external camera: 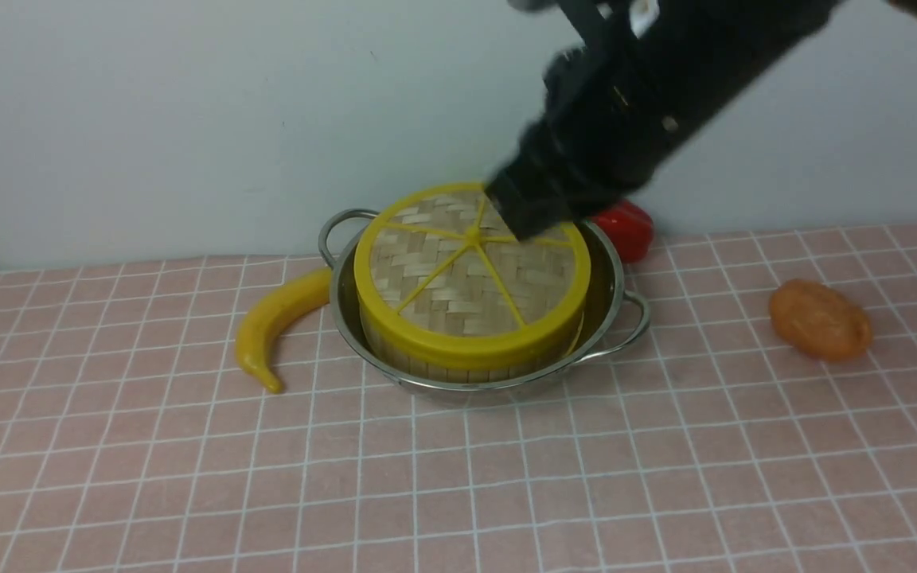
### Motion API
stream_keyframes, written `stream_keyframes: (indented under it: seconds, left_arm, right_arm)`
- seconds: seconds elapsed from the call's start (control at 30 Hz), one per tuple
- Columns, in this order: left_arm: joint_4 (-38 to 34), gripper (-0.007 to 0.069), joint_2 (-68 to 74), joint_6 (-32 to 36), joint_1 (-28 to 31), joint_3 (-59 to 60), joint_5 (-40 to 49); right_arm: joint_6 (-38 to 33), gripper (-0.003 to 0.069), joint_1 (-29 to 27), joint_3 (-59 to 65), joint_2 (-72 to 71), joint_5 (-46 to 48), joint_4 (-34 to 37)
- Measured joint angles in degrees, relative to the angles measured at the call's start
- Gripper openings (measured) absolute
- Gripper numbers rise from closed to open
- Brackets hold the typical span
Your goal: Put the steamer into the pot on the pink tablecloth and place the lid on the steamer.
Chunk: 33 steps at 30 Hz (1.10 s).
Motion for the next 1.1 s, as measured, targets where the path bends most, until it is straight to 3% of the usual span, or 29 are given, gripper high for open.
stream_keyframes:
  seconds: [0.07, 0.1, 0.17, 0.23, 0.27, 0.47, 0.8, 1.1]
  left_arm:
    - [0.0, 0.0243, 0.0, 0.0, 0.0, 0.0, 0.0]
    - [0.0, 0.0243, 0.0, 0.0, 0.0, 0.0, 0.0]
    - [0.0, 0.0243, 0.0, 0.0, 0.0, 0.0, 0.0]
    - [0.0, 0.0243, 0.0, 0.0, 0.0, 0.0, 0.0]
    - [0.0, 0.0243, 0.0, 0.0, 0.0, 0.0, 0.0]
    - [0.0, 0.0243, 0.0, 0.0, 0.0, 0.0, 0.0]
    - [0.0, 0.0243, 0.0, 0.0, 0.0, 0.0, 0.0]
    - [0.0, 0.0243, 0.0, 0.0, 0.0, 0.0, -0.05]
  right_arm:
    - [-0.33, -0.0007, 0.0, 15.72, -9.93, -6.3, -2.35]
    - [-0.33, -0.0007, 0.0, 17.15, -9.98, -7.78, -2.62]
    - [-0.4, -0.0005, -0.32, 34.84, -23.88, -18.37, -6.02]
    - [-0.4, -0.0005, -1.14, 42.34, -29.79, -23.66, -7.41]
    - [-0.4, -0.0002, -3.56, 51.44, -37.56, -31.39, -9.01]
    - [2.39, 0.0004, -13.88, 75.79, -64.58, -48.26, -10.37]
    - [4.0, 0.0022, -24.99, 92.34, -90.79, -53.25, -10.47]
    - [6.16, 0.0041, -30.48, 93.2, -94.06, -46.89, -10.47]
